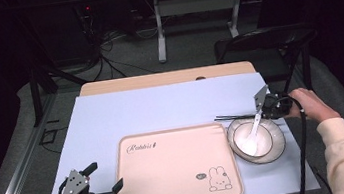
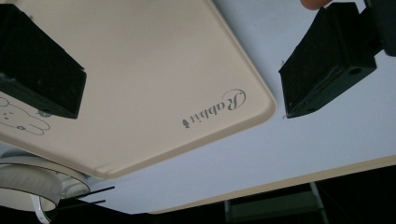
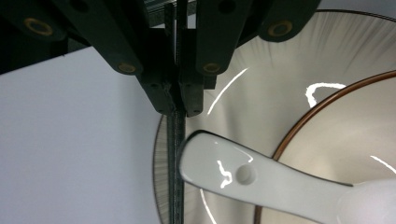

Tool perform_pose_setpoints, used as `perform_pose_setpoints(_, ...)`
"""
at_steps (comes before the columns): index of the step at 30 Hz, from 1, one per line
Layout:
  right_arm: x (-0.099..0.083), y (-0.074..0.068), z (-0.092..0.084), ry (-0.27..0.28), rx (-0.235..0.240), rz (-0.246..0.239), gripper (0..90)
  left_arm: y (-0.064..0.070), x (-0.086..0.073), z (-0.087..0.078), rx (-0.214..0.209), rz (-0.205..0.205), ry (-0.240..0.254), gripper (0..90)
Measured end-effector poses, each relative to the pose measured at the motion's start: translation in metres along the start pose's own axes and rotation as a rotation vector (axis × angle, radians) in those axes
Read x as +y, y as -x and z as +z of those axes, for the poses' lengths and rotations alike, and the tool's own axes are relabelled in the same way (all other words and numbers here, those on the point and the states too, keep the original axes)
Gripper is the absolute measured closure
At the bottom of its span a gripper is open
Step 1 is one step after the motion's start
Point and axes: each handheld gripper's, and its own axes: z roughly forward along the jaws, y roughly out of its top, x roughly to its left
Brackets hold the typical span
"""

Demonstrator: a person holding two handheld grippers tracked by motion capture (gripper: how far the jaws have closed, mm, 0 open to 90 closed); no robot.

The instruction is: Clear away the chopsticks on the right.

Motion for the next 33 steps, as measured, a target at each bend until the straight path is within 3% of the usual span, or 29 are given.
perform_pose_setpoints(5, 0.002, 0.003, -0.01, -0.007, -0.022, 0.023, 85.1, 0.0, 0.0, 0.0, -0.001, 0.0, 0.001, 0.1)
perform_pose_setpoints(7, 0.004, 0.004, -0.019, -0.006, -0.035, 0.065, 85.1, 0.0, 0.0, 0.0, -0.003, 0.002, 0.001, 0.1)
perform_pose_setpoints(12, 0.006, 0.006, -0.029, -0.011, -0.043, 0.091, 85.1, 0.0, 0.0, 0.0, -0.003, 0.004, 0.002, 0.1)
perform_pose_setpoints(16, 0.009, 0.007, -0.04, -0.021, -0.063, 0.143, 85.1, 0.0, 0.0, -0.001, -0.002, 0.004, 0.001, 0.1)
perform_pose_setpoints(19, 0.011, 0.005, -0.049, -0.02, -0.055, 0.222, 85.3, 0.0, 0.0, -0.001, -0.006, 0.002, 0.003, 0.1)
perform_pose_setpoints(20, 0.011, 0.005, -0.049, -0.02, -0.055, 0.222, 85.3, 0.0, 0.0, -0.001, -0.006, 0.002, 0.003, 0.1)
perform_pose_setpoints(23, 0.018, -0.002, -0.058, -0.05, -0.073, 0.279, 85.3, 0.001, 0.0, 0.0, -0.007, 0.005, 0.0, 0.1)
perform_pose_setpoints(27, 0.032, -0.011, -0.067, -0.062, -0.074, 0.309, 85.4, 0.0, 0.0, 0.0, -0.008, 0.002, 0.001, 0.1)
perform_pose_setpoints(32, 0.046, -0.021, -0.079, -0.038, -0.077, 0.369, 85.5, 0.001, 0.0, -0.001, -0.008, 0.0, 0.002, 0.1)
perform_pose_setpoints(33, 0.051, -0.024, -0.083, -0.029, -0.046, 0.39, 85.5, 0.001, 0.0, -0.001, -0.01, -0.001, 0.003, 0.1)
